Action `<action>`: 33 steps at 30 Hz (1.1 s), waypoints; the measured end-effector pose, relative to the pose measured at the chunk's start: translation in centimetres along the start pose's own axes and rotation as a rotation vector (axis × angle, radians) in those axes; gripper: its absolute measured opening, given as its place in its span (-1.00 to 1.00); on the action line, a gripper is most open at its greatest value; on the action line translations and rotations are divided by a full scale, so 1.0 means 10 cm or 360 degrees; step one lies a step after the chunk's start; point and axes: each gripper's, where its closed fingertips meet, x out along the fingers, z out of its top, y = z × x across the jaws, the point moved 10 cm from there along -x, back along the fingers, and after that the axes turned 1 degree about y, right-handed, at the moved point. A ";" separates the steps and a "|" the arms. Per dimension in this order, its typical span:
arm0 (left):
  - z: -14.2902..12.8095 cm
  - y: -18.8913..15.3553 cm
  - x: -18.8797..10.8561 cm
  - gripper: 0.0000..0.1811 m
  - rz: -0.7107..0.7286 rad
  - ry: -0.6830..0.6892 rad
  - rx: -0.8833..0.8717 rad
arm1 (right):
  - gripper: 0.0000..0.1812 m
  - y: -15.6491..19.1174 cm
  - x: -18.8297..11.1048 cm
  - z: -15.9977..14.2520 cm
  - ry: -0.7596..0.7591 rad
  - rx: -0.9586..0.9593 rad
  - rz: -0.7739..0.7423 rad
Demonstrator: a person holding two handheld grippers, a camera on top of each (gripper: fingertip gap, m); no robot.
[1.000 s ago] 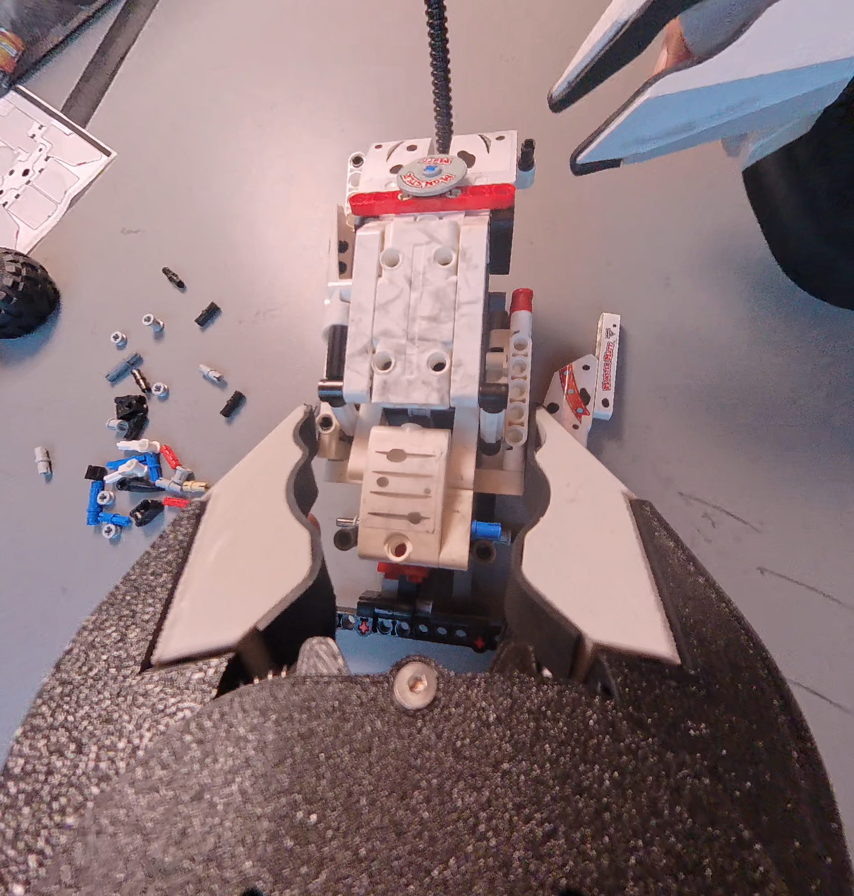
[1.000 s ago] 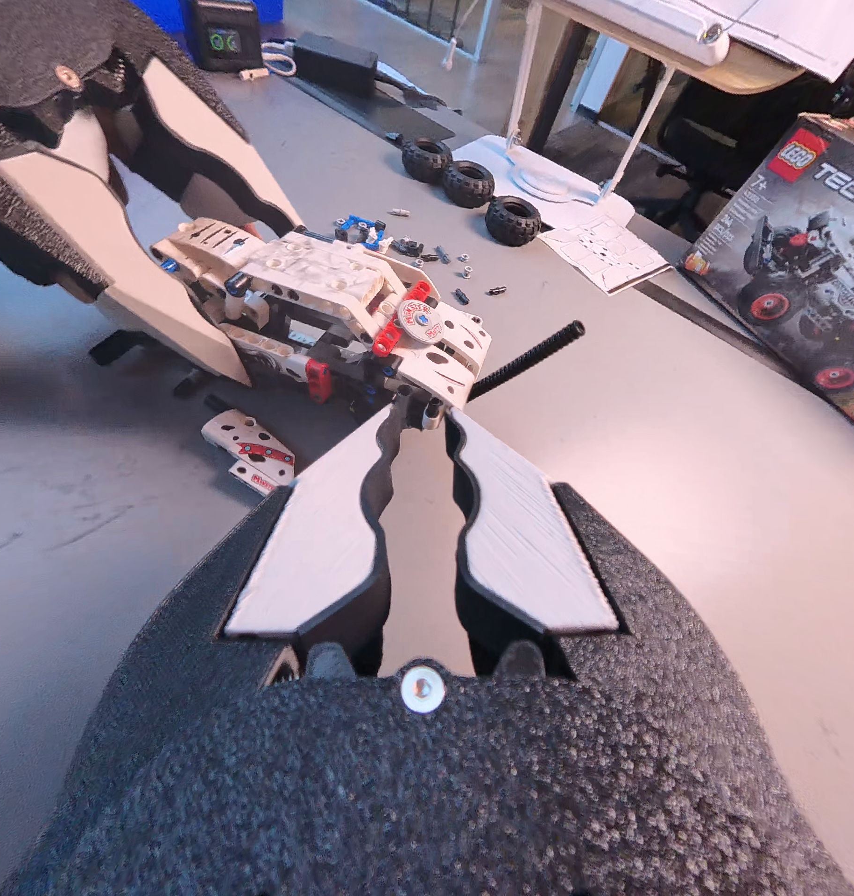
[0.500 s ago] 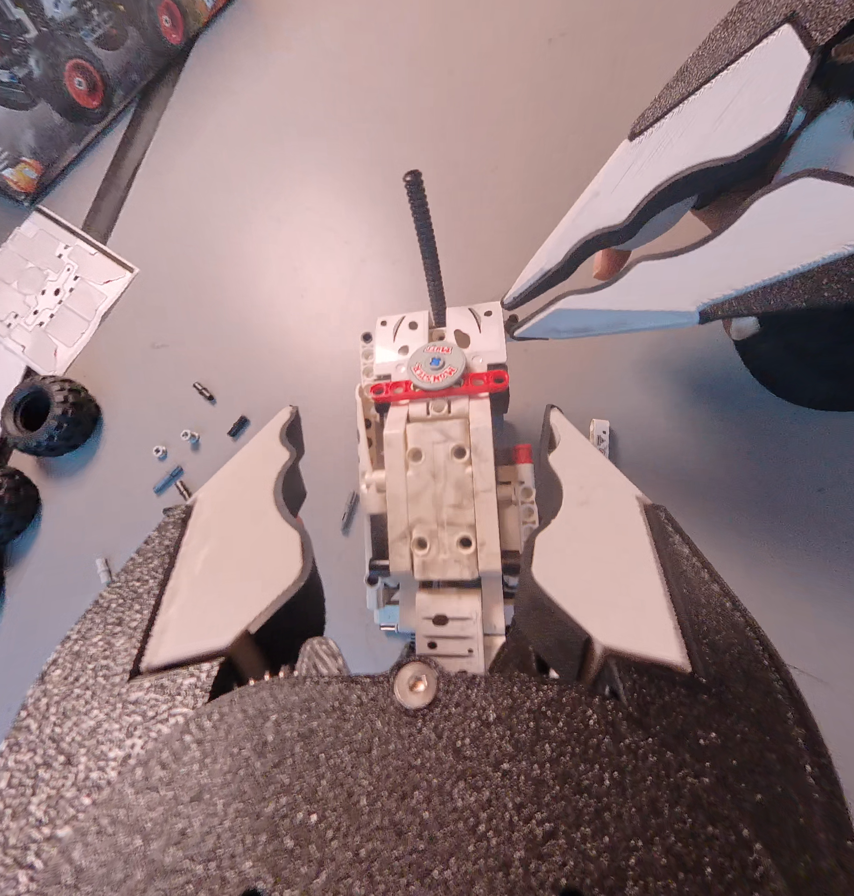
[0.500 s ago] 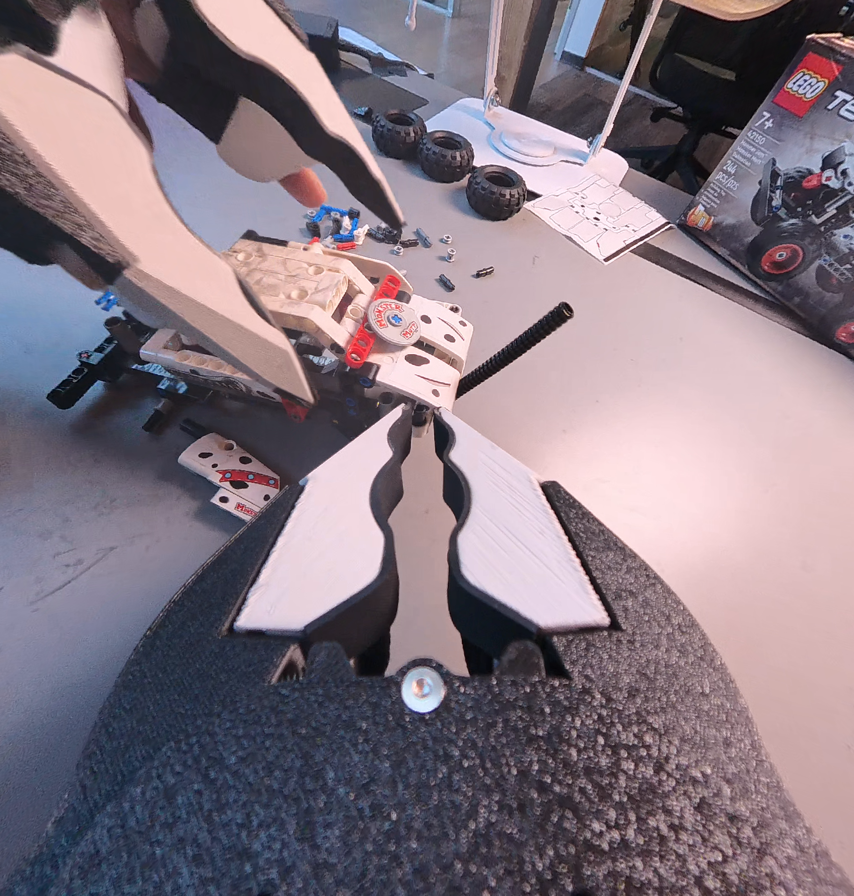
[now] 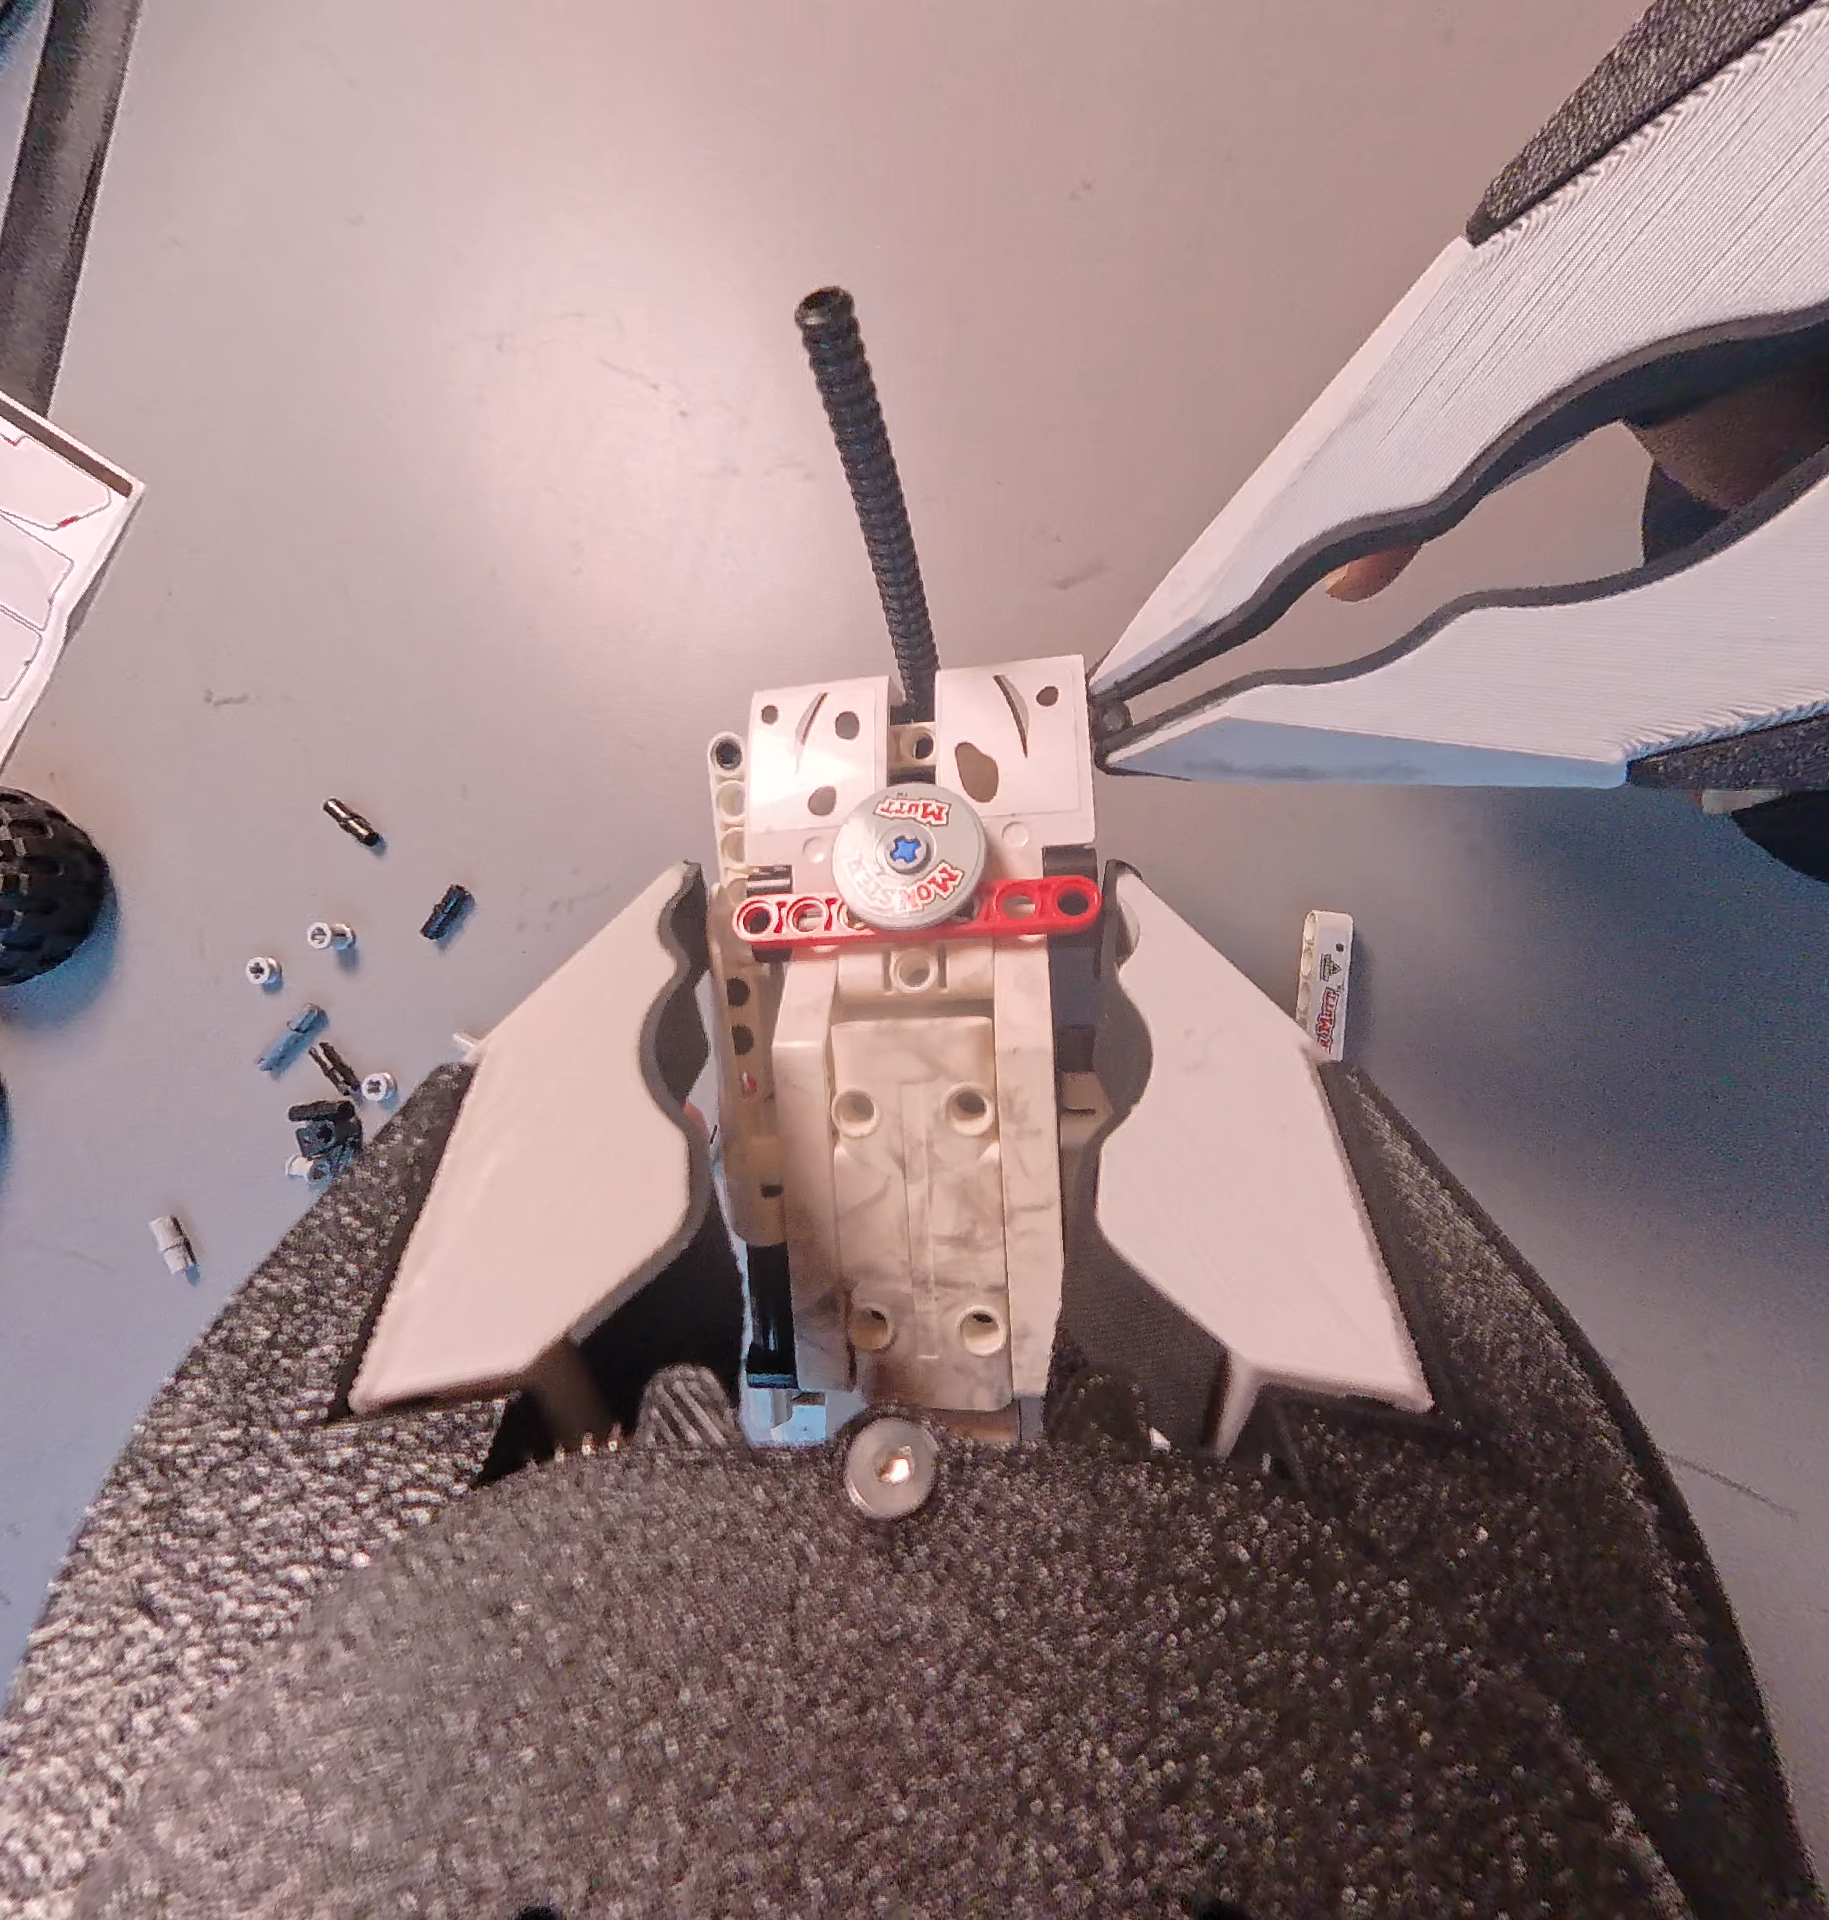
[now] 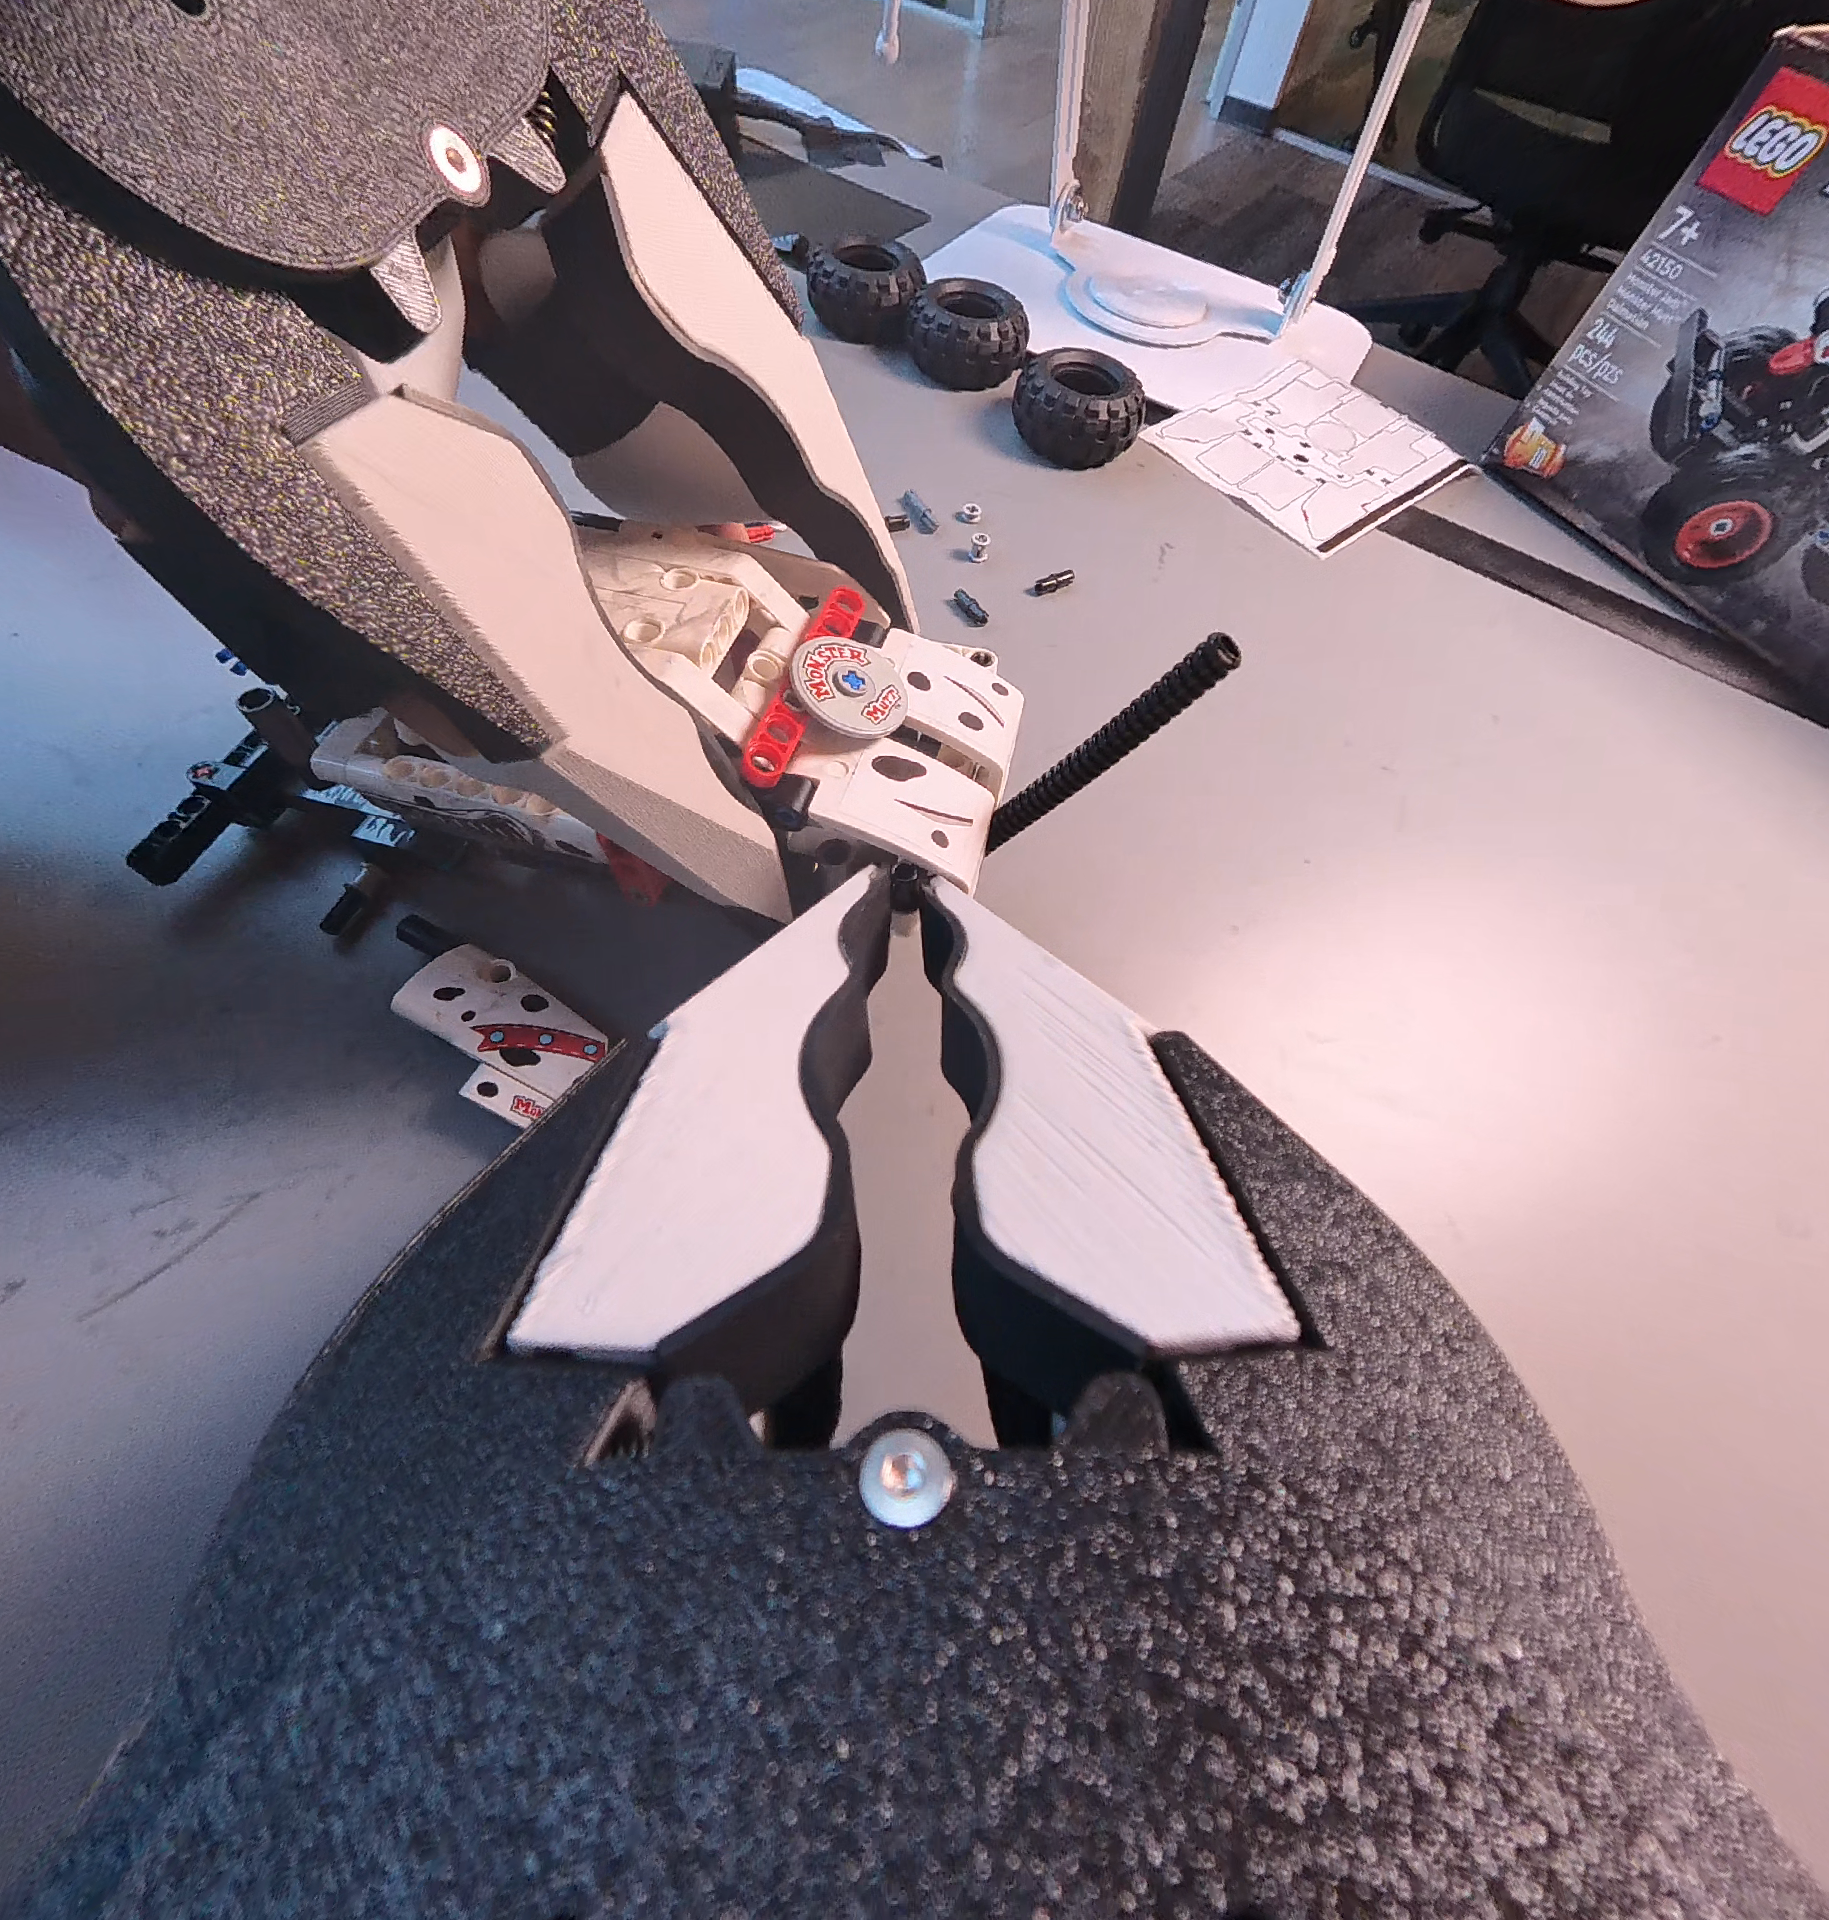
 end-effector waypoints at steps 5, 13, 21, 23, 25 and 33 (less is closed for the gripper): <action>0.01 -0.02 0.02 -0.17 0.0039 0.0035 0.0013 | -0.98 0.01 0.00 -0.01 -0.0043 -0.0044 -0.0024; 0.01 -0.04 0.04 -0.18 0.0069 0.0050 0.0026 | -0.99 -0.05 -0.19 0.15 -0.0407 0.0061 -0.0070; 0.02 -0.02 0.03 -0.16 0.0042 0.0042 0.0069 | -0.98 -0.10 -0.25 0.11 -0.0494 0.0135 0.0080; 0.02 -0.01 0.04 -0.16 0.0036 0.0026 0.0104 | -0.97 -0.09 -0.27 0.12 -0.0519 0.0114 0.0166; 0.02 0.01 0.04 -0.15 0.0015 0.0011 0.0127 | -0.97 -0.03 -0.30 0.13 -0.0558 0.0041 0.0283; -0.16 0.05 -0.61 -0.17 -0.0113 -0.0491 0.0098 | -0.96 0.12 -0.44 0.18 -0.0767 -0.0043 0.0510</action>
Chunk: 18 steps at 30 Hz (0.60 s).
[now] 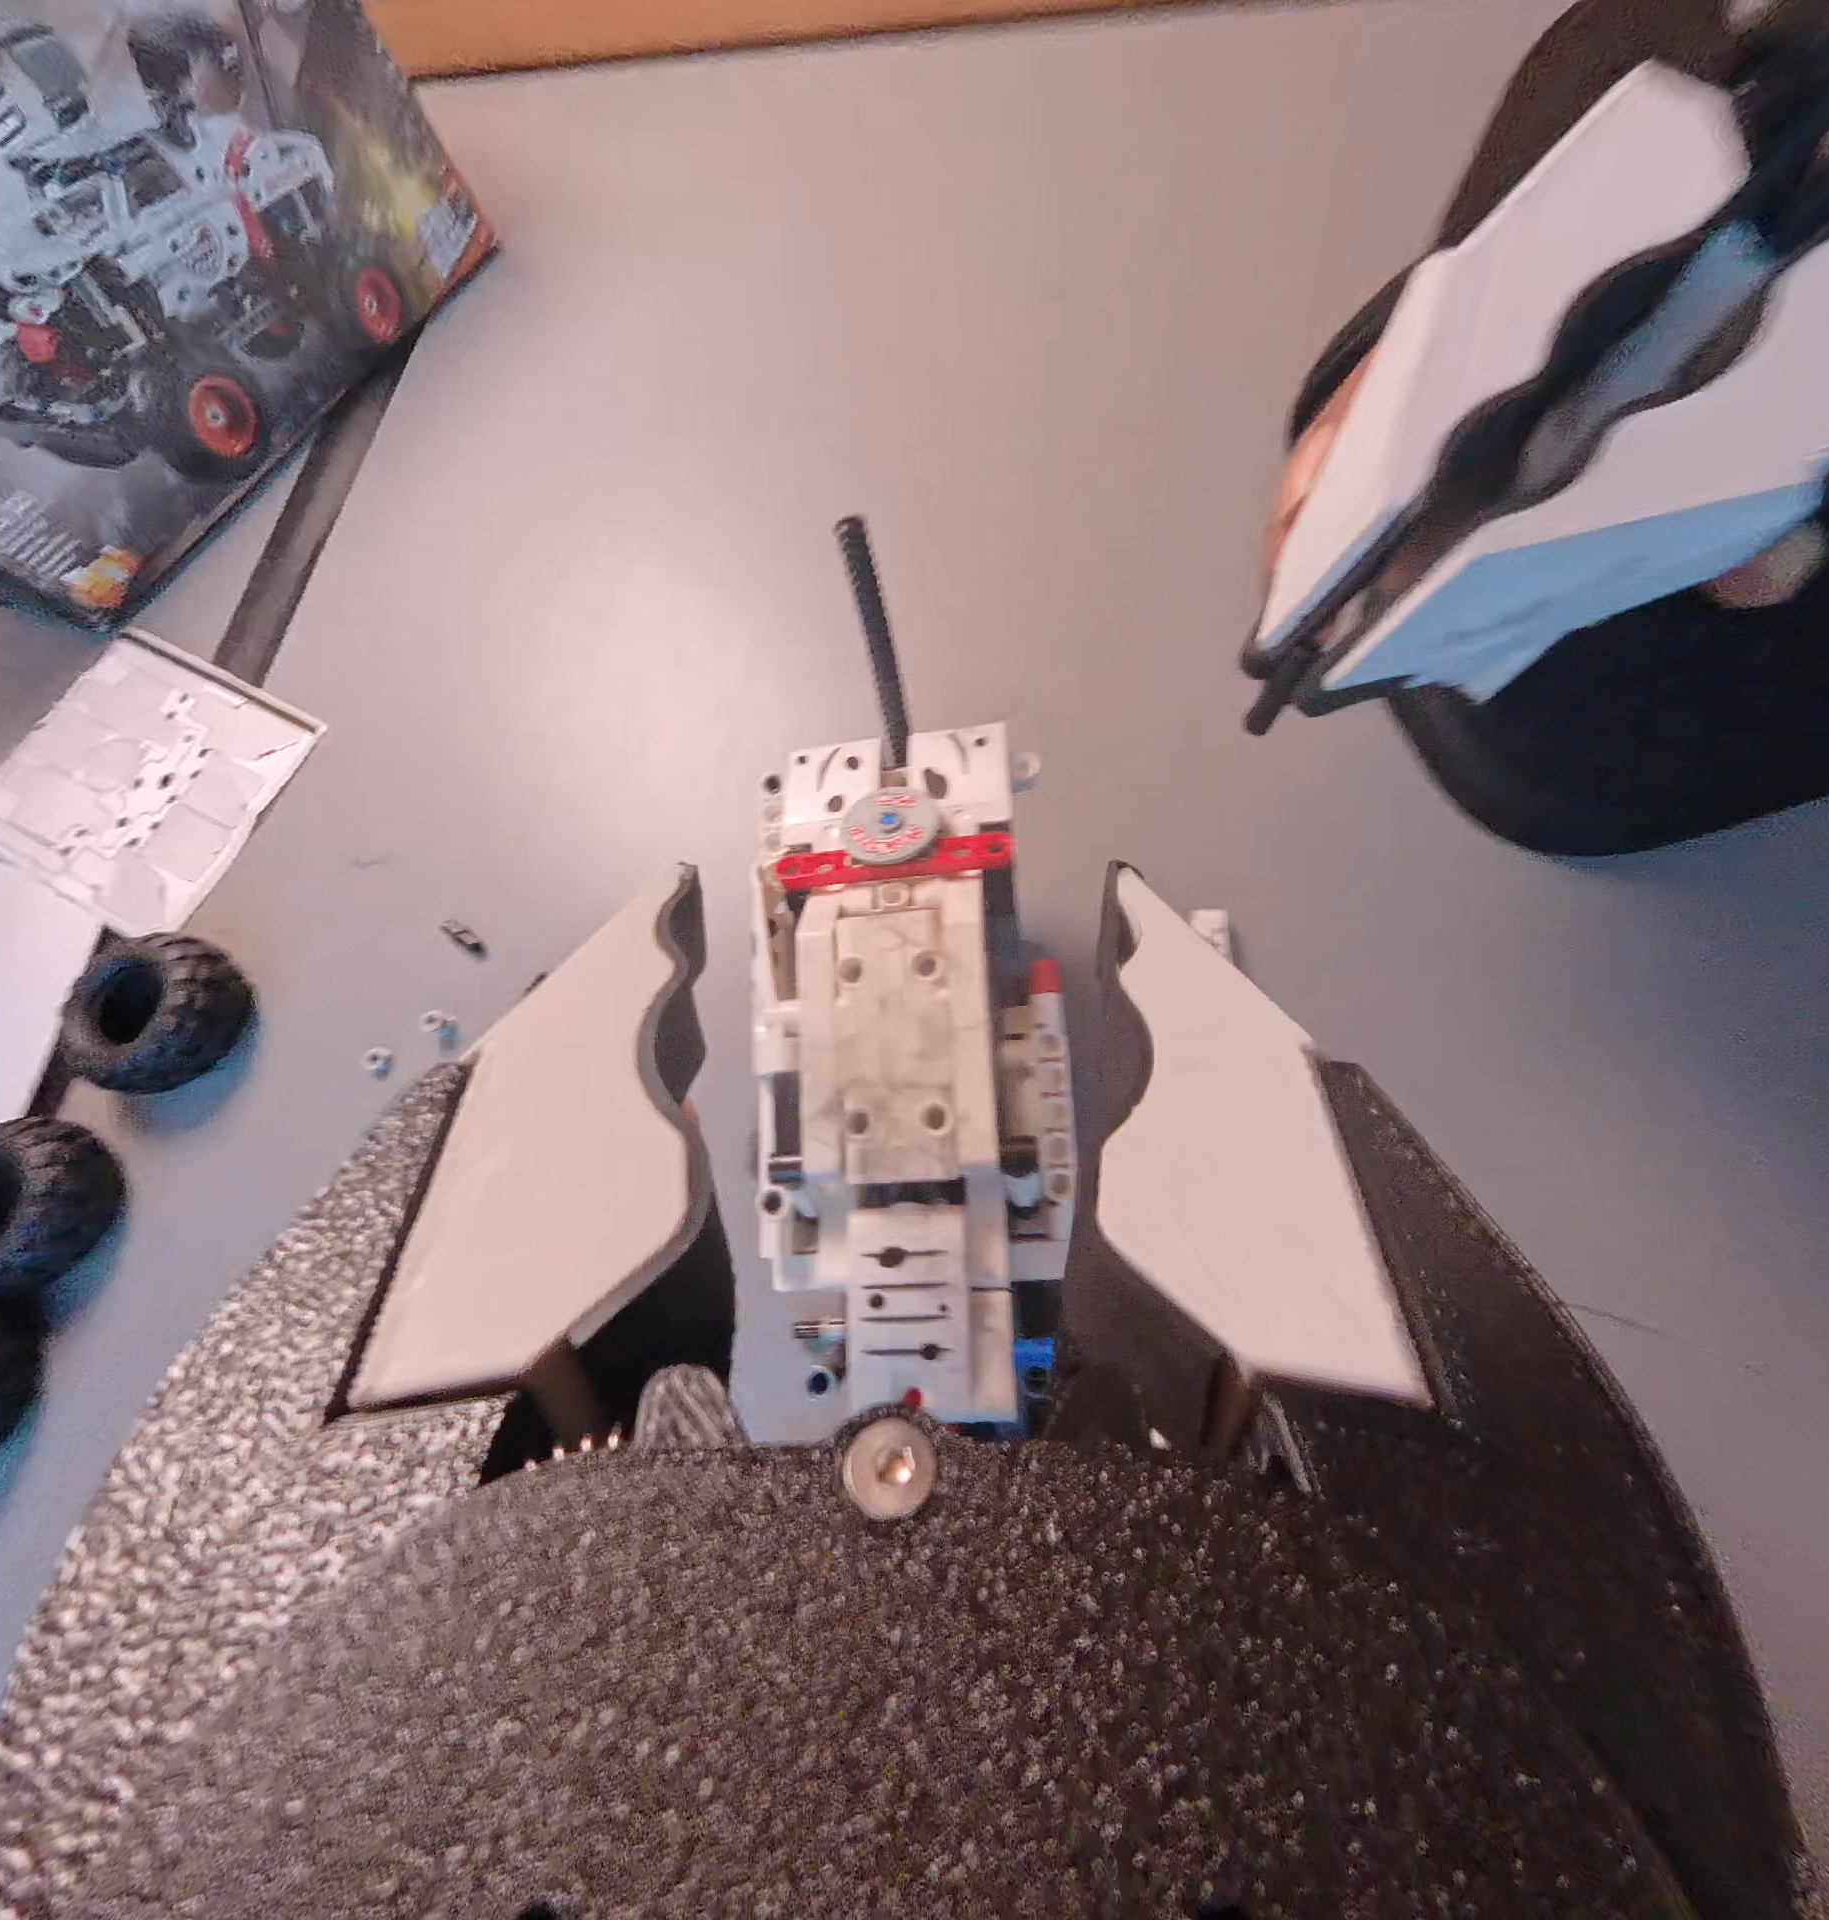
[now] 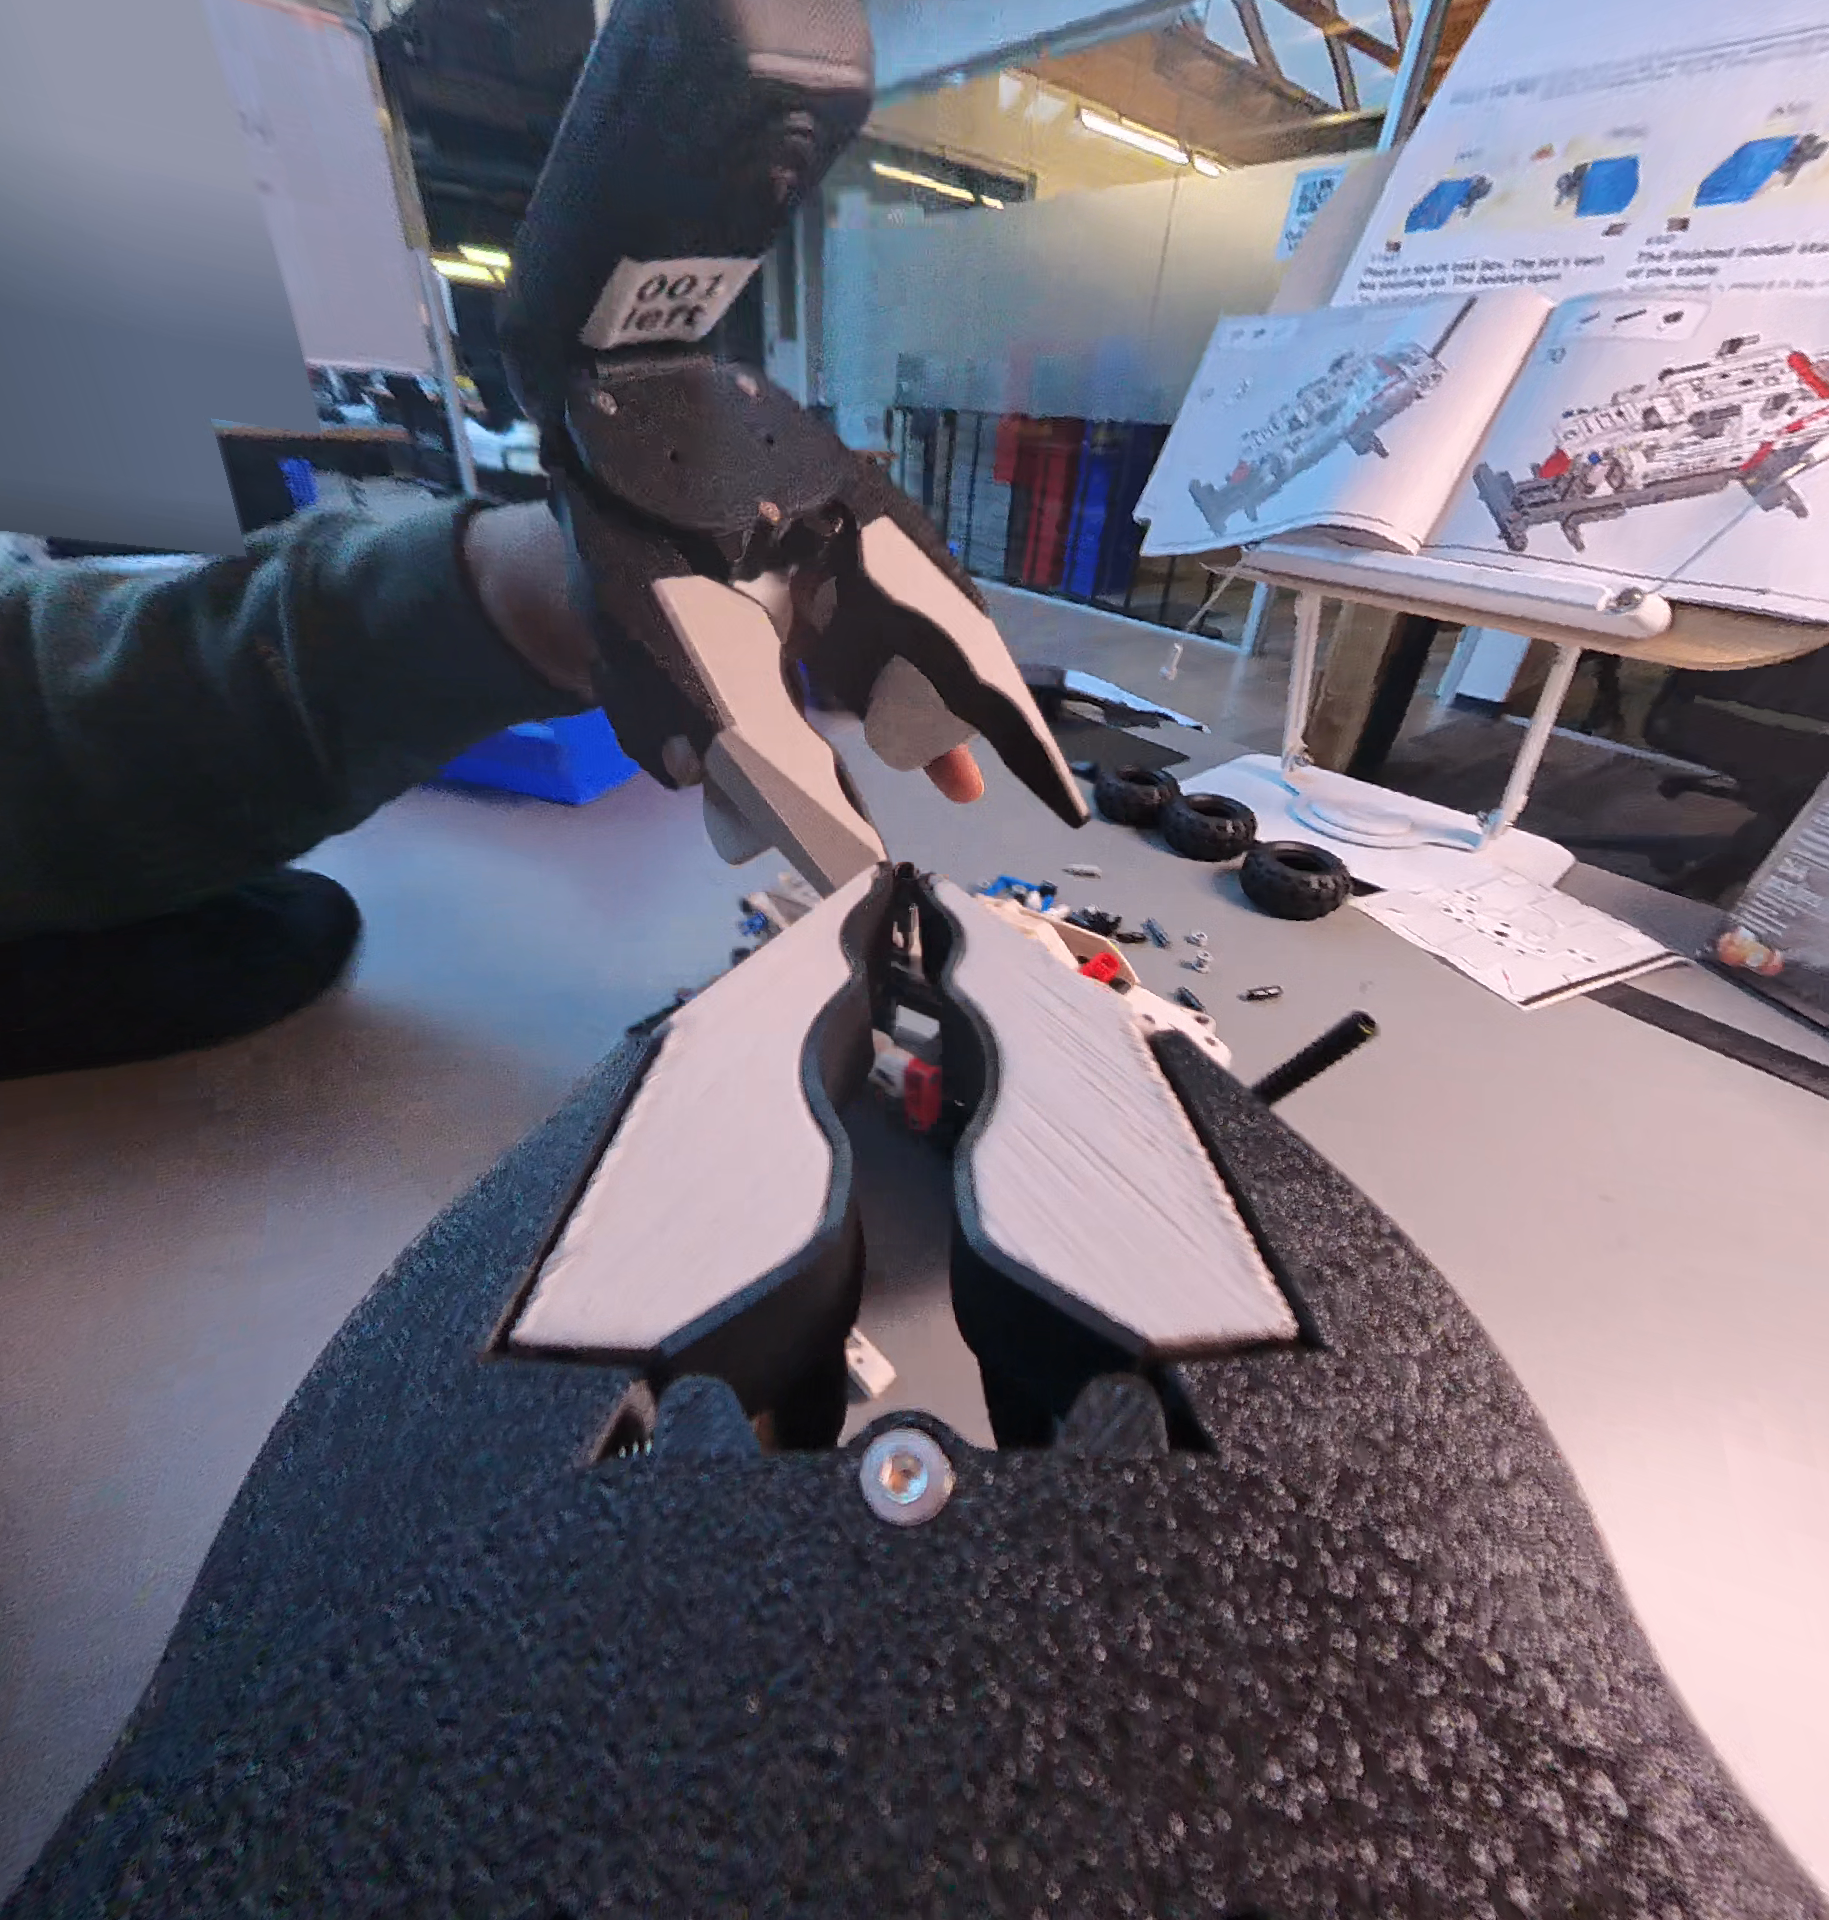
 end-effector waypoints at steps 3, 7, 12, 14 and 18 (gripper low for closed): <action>-0.06 -0.16 -0.29 -0.46 -0.0214 -0.0380 -0.0140 | -0.96 0.01 0.05 0.08 -0.0174 0.0450 0.0254; -0.15 -0.46 -0.51 -0.60 0.0058 -0.0649 0.0024 | -0.96 0.03 0.21 0.12 -0.0368 0.1136 0.0549; -0.18 -0.66 -0.66 -0.84 0.0281 -0.0817 0.0054 | -0.97 0.17 0.43 0.09 -0.0426 0.1452 0.0702; -0.20 -0.68 -0.69 -0.89 0.0315 -0.0825 0.0065 | -0.96 0.18 0.47 0.09 -0.0412 0.1463 0.0695; -0.21 -0.68 -0.73 -0.89 0.0349 -0.0828 0.0063 | -0.96 0.20 0.51 0.08 -0.0386 0.1437 0.0663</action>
